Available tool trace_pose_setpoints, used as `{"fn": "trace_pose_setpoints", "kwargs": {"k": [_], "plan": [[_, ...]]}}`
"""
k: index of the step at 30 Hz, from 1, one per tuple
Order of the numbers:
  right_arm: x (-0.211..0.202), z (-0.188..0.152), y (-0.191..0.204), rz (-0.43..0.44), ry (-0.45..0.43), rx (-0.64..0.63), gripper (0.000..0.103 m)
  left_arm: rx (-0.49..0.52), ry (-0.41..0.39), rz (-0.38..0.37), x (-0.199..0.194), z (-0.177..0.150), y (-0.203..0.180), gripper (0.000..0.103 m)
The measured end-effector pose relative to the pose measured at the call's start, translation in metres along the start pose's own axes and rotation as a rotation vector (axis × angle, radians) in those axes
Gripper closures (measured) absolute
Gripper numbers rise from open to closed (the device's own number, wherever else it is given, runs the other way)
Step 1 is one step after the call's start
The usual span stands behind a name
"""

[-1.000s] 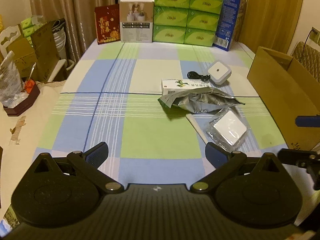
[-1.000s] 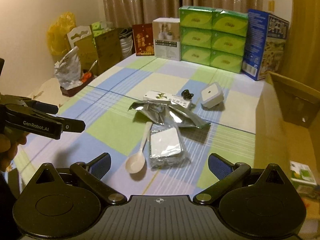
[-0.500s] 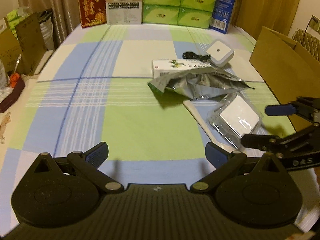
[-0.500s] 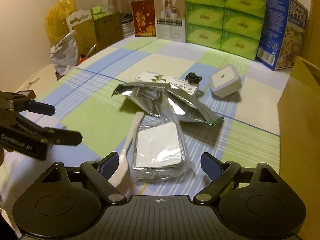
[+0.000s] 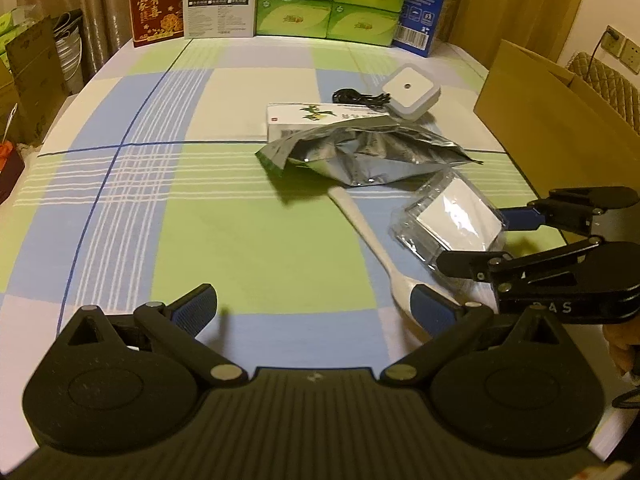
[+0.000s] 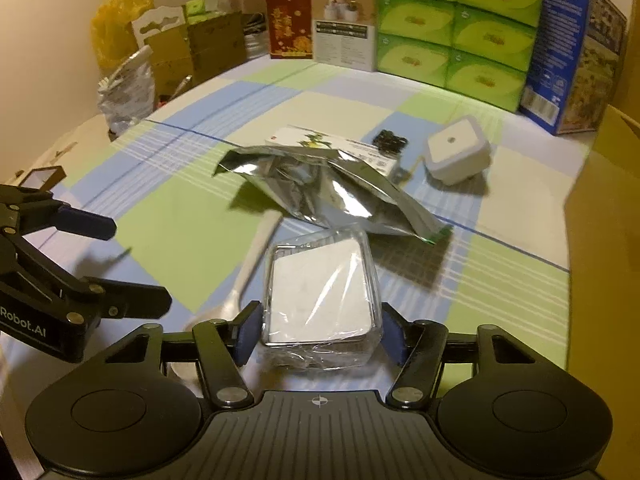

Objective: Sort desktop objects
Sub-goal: 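Grasp the white spoon with the left tool while the right tool grasps the foil-wrapped tray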

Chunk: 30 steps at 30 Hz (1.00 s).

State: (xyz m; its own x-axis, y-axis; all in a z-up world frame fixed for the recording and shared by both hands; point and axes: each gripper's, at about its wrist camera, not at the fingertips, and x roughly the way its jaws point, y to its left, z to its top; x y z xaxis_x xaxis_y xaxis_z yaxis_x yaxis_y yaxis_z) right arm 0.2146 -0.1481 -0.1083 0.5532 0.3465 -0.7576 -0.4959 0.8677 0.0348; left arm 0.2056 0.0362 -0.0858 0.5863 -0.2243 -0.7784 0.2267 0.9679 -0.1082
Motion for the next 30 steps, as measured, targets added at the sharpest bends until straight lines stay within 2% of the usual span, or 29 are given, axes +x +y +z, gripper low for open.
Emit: {"fn": "trace_pose_setpoints", "kwargs": {"k": [5, 9, 12, 17, 21, 26, 28, 30], "plan": [[-0.015, -0.012, -0.009, -0.08, 0.023, 0.07, 0.045, 0.011, -0.002, -0.02, -0.002, -0.006, -0.013, 0.002], [-0.027, -0.024, -0.015, -0.098, 0.024, 0.093, 0.045, 0.028, -0.014, -0.052, -0.001, -0.01, -0.029, 0.004], [-0.033, -0.03, -0.019, -0.102, 0.016, 0.105, 0.045, 0.018, -0.02, -0.095, 0.001, -0.009, -0.039, 0.014], [-0.038, -0.035, -0.023, -0.111, 0.007, 0.13, 0.045, 0.05, -0.019, -0.084, 0.01, -0.009, -0.055, 0.039], [-0.039, -0.036, -0.024, -0.108, 0.001, 0.138, 0.045, 0.068, -0.013, -0.073, 0.017, -0.012, -0.062, 0.047], [-0.041, -0.037, -0.022, -0.107, -0.001, 0.151, 0.045, 0.116, -0.011, -0.009, 0.013, -0.017, -0.063, 0.072], [-0.042, -0.038, -0.021, -0.102, -0.001, 0.152, 0.045, 0.121, -0.004, 0.023, 0.008, -0.019, -0.057, 0.079], [-0.044, -0.041, -0.017, -0.101, -0.003, 0.149, 0.045, 0.12, -0.009, 0.061, 0.002, -0.02, -0.05, 0.079]]}}
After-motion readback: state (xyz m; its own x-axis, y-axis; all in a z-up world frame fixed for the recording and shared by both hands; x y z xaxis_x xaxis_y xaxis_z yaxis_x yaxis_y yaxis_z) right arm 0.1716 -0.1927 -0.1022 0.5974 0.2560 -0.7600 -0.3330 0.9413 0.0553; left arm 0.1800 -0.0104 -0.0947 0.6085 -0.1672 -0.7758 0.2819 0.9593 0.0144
